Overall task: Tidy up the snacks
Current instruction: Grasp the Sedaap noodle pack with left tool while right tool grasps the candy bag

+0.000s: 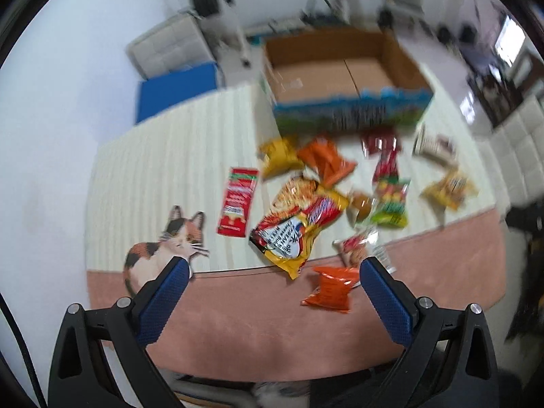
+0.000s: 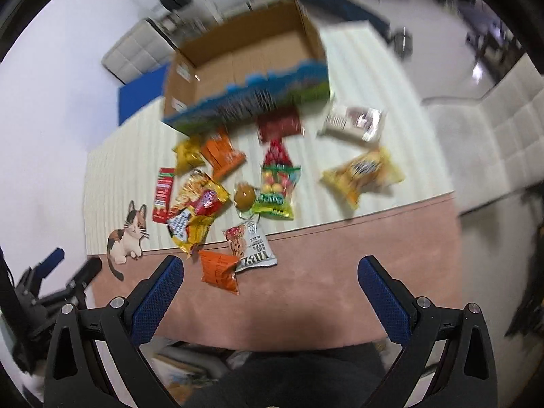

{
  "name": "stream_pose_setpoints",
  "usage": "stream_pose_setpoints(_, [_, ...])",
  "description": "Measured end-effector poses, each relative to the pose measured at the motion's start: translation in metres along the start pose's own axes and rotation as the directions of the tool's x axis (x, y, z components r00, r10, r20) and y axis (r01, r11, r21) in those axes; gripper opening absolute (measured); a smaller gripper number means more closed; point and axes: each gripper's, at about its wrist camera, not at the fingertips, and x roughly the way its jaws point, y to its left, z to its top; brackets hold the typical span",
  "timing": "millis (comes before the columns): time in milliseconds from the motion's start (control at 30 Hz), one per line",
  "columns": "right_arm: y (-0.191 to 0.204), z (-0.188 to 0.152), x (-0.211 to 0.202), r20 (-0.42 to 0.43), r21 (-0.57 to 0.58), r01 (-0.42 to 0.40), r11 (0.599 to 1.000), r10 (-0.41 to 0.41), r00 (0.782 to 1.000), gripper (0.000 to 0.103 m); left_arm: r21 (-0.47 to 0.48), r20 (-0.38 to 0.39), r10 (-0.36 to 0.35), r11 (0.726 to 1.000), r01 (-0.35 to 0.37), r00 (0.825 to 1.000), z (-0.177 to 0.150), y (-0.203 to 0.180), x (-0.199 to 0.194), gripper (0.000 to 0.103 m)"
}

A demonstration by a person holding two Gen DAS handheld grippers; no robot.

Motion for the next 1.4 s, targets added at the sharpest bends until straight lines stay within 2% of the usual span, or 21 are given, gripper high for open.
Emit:
stream_pose_setpoints(100, [-0.003,0.02,0.061,-0.078,0.004,0.024,1.0,-0.024,0.997,0.103,0.129,-0.056,-0.001,0.992,0.008,0.998,0.014,-0.01,0.052,0.103])
stream_pose_setpoints(233, [-0.002,0.042,0.133,-0.157,-0.012,0.051,0.999,-0.052,0.986,0.103,0.294,-0.109,-0.001,0.955,0.033,0.994,0.035,-0.025,0.12,0.103])
stream_pose_setpoints(333, [-0.002,0.056,0.174,-0.186,-0.024,0.077,0.997,-0.08,0.979,0.103,0.374,-0.15,0.009,0.926,0.048,0.989,0.042,-0.038,0.168,0.103])
stream_pose_setpoints(467, [-0.002,0.071,0.217,-0.227,0.003,0.089,0.996,-0.086,0.97,0.103,0.438,-0.192,0.079,0.899,0.014,0.978,0.046,-0.049,0.214,0.099])
stream_pose_setpoints(500, [-0.002,0.073,0.226,-0.236,0.009,0.096,0.995,-0.092,0.967,0.102,0.431,-0.199,0.086,0.902,0.008,0.976,0.048,-0.049,0.22,0.099])
stream_pose_setpoints(600, [-0.006,0.077,0.247,-0.272,0.049,0.112,0.993,-0.094,0.958,0.098,0.33,-0.229,0.038,0.943,0.04,0.973,0.059,-0.034,0.226,0.099])
stream_pose_setpoints(700, [-0.013,0.078,0.262,-0.3,0.1,0.128,0.987,-0.092,0.95,0.094,0.164,-0.258,-0.012,0.985,0.056,0.966,0.069,-0.005,0.228,0.099])
stream_pose_setpoints(733, [-0.015,0.078,0.266,-0.306,0.116,0.124,0.986,-0.083,0.948,0.088,0.099,-0.277,-0.043,0.992,0.073,0.96,0.07,0.007,0.23,0.099])
stream_pose_setpoints(800, [-0.018,0.077,0.272,-0.312,0.14,0.124,0.982,-0.075,0.947,0.082,0.01,-0.31,-0.086,0.996,0.093,0.947,0.069,0.024,0.234,0.099])
stream_pose_setpoints(900, [-0.014,0.076,0.273,-0.301,0.125,0.144,0.982,-0.1,0.948,0.069,-0.093,-0.337,-0.162,0.986,0.138,0.927,0.064,0.045,0.241,0.099])
stream_pose_setpoints(967, [-0.008,0.074,0.274,-0.31,0.116,0.145,0.983,-0.103,0.945,0.061,-0.118,-0.35,-0.203,0.978,0.172,0.914,0.06,0.055,0.249,0.099])
stream_pose_setpoints(1067, [0.0,0.072,0.276,-0.313,0.088,0.159,0.983,-0.124,0.941,0.057,-0.121,-0.362,-0.242,0.97,0.211,0.9,0.053,0.059,0.265,0.098])
stream_pose_setpoints(1100, [0.001,0.072,0.277,-0.314,0.086,0.164,0.983,-0.129,0.941,0.057,-0.128,-0.355,-0.255,0.966,0.223,0.899,0.05,0.058,0.27,0.096])
stream_pose_setpoints(1167, [0.003,0.072,0.275,-0.318,0.092,0.169,0.981,-0.132,0.939,0.055,-0.134,-0.32,-0.255,0.966,0.223,0.912,0.048,0.064,0.266,0.087])
stream_pose_setpoints(1300, [0.006,0.071,0.265,-0.302,0.08,0.194,0.978,-0.162,0.939,0.052,-0.104,-0.29,-0.209,0.977,0.187,0.934,0.038,0.068,0.253,0.086])
stream_pose_setpoints(1400, [0.0,0.063,0.256,-0.292,0.082,0.21,0.974,-0.178,0.94,0.051,-0.098,-0.275,-0.186,0.981,0.165,0.943,0.032,0.068,0.25,0.086])
